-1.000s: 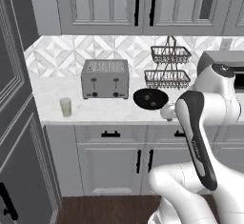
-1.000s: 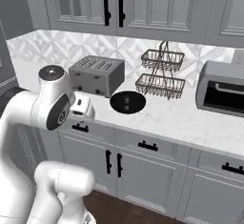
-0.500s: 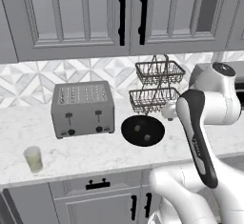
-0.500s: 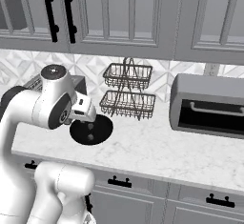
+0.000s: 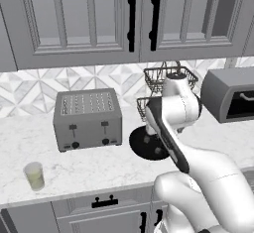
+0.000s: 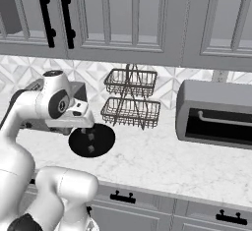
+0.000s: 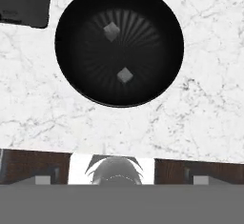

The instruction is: Grab a lemon wedge from the fridge and one ice cube from the ice bowl, and put them in the glass of lemonade.

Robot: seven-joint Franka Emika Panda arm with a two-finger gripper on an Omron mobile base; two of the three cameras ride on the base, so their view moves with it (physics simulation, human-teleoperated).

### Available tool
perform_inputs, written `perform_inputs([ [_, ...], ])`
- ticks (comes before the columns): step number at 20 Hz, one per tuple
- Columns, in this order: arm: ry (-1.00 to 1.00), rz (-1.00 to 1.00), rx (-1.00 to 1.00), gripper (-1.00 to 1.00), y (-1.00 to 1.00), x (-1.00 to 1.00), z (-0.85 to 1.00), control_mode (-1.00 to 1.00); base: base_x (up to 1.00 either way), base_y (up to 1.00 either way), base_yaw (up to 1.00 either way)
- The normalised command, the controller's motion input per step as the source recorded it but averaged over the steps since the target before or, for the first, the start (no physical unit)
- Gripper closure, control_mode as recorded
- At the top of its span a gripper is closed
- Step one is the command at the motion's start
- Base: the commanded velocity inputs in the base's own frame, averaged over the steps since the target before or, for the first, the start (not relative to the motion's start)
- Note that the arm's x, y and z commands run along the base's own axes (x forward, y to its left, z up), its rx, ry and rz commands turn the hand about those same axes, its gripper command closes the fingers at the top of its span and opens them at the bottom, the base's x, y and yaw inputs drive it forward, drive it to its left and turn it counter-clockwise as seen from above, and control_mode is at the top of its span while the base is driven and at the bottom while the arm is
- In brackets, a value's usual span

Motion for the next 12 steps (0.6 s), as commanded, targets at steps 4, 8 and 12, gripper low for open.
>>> perform_inputs([
  [4,0.35,0.25,-0.06,-1.00,-0.15,0.95,-0.93,-1.00,0.00,0.00,0.00],
  [8,0.32,0.24,-0.02,-1.00,0.00,0.89,-0.51,-1.00,0.00,0.00,0.00],
  [12,0.27,0.23,0.00,-1.00,-0.09,0.83,-0.63,-1.00,0.00,0.00,0.00],
])
